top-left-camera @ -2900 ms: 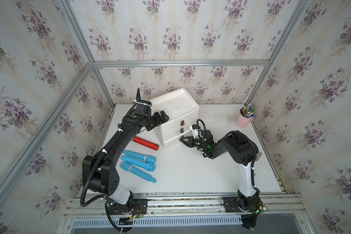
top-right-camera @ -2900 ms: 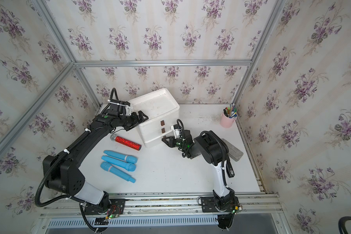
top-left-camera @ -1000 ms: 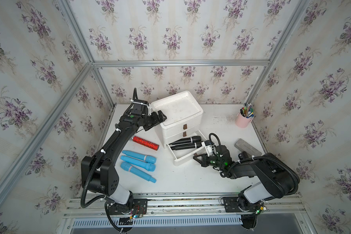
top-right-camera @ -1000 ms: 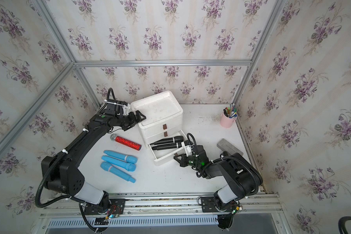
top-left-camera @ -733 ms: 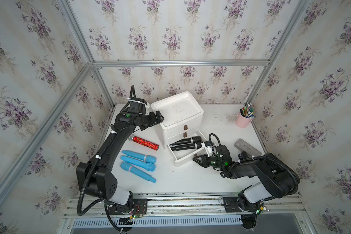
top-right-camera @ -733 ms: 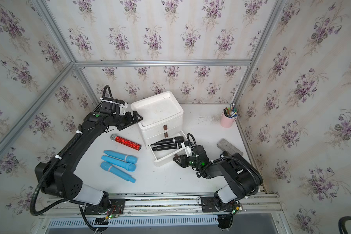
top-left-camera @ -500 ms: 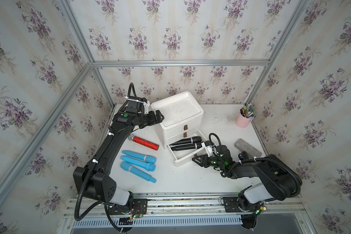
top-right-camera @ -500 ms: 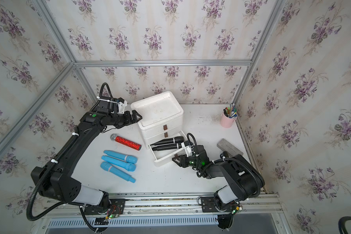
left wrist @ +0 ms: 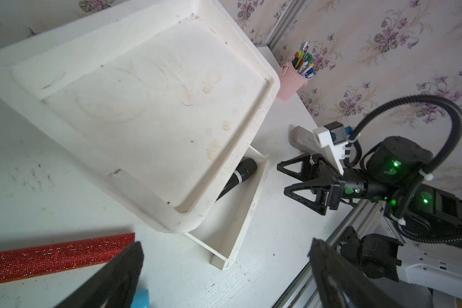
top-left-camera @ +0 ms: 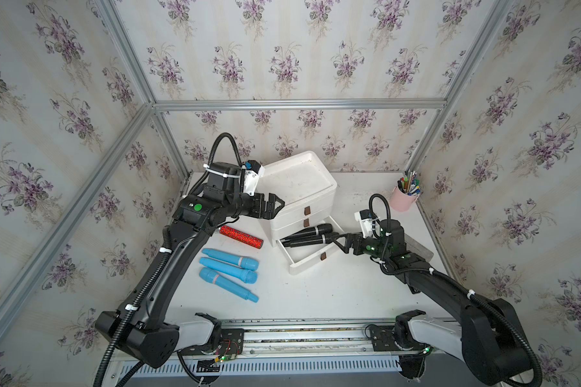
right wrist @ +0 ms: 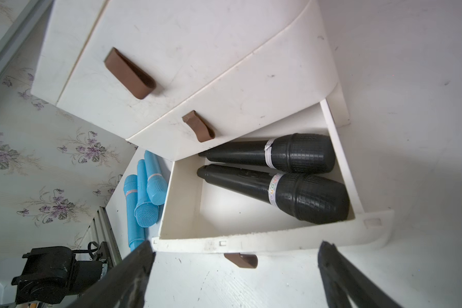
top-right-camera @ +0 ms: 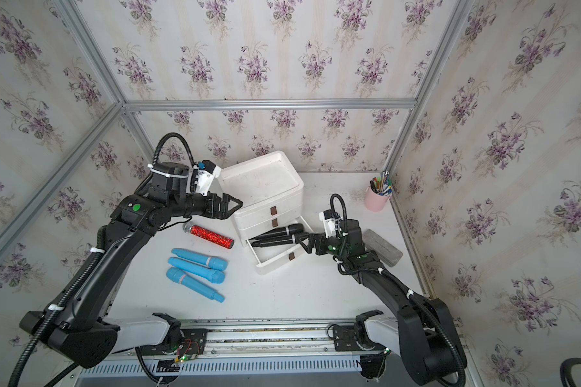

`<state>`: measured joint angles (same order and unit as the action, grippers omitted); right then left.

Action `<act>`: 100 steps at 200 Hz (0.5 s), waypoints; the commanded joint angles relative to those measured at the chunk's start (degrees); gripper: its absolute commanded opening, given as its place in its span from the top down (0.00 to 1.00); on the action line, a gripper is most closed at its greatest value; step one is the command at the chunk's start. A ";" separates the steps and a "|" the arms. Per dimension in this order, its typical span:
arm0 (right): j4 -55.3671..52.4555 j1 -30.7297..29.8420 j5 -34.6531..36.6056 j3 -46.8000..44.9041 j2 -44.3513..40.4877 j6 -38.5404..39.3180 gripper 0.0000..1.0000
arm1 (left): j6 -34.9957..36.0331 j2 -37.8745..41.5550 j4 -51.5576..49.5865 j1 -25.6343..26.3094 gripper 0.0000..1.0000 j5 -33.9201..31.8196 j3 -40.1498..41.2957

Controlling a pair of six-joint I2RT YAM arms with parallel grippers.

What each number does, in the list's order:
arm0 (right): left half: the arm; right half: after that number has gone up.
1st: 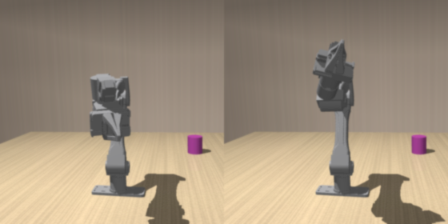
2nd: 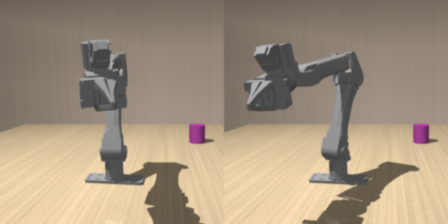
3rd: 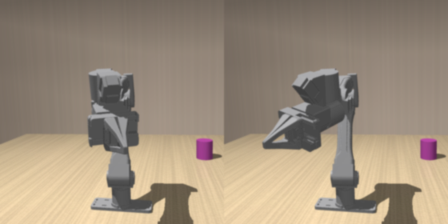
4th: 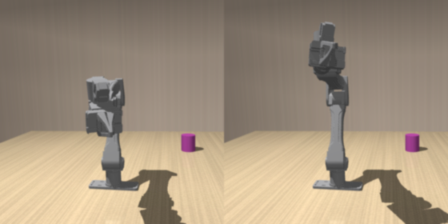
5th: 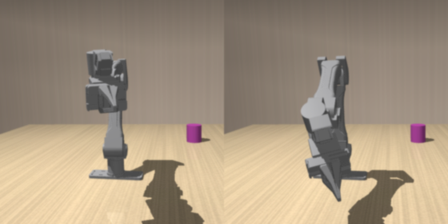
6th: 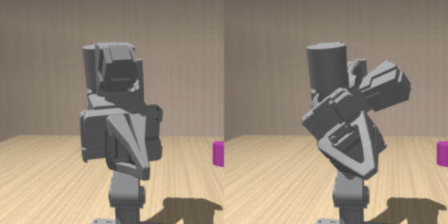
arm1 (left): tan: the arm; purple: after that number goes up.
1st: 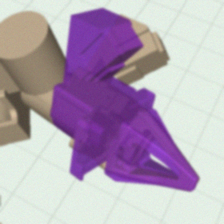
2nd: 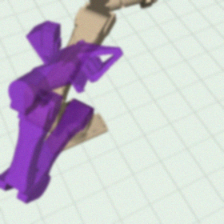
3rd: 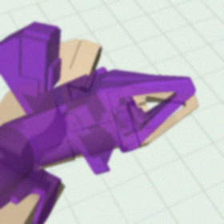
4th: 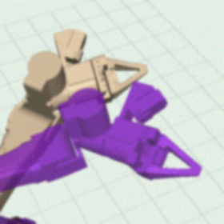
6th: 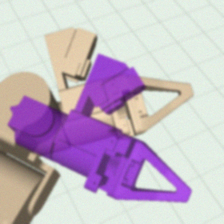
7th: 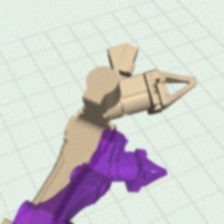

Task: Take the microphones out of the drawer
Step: Open the drawer in the storage box, then adjust the drawer in the storage box.

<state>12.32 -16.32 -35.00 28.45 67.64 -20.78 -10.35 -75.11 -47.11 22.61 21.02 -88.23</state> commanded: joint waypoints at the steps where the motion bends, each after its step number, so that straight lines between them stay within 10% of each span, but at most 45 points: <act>1: 1.00 -0.01 -1.82 -1.41 1.27 -0.73 0.06 | 2.44 -1.34 -0.52 3.30 0.01 0.36 0.33; 100: 0.38 -4.63 7.84 -5.82 0.34 -7.19 0.09 | -0.37 -16.62 7.71 13.69 0.01 -2.22 -0.19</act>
<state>11.84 -20.32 -32.18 21.96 66.43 -24.99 -9.87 -89.95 -42.92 36.01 19.31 -87.50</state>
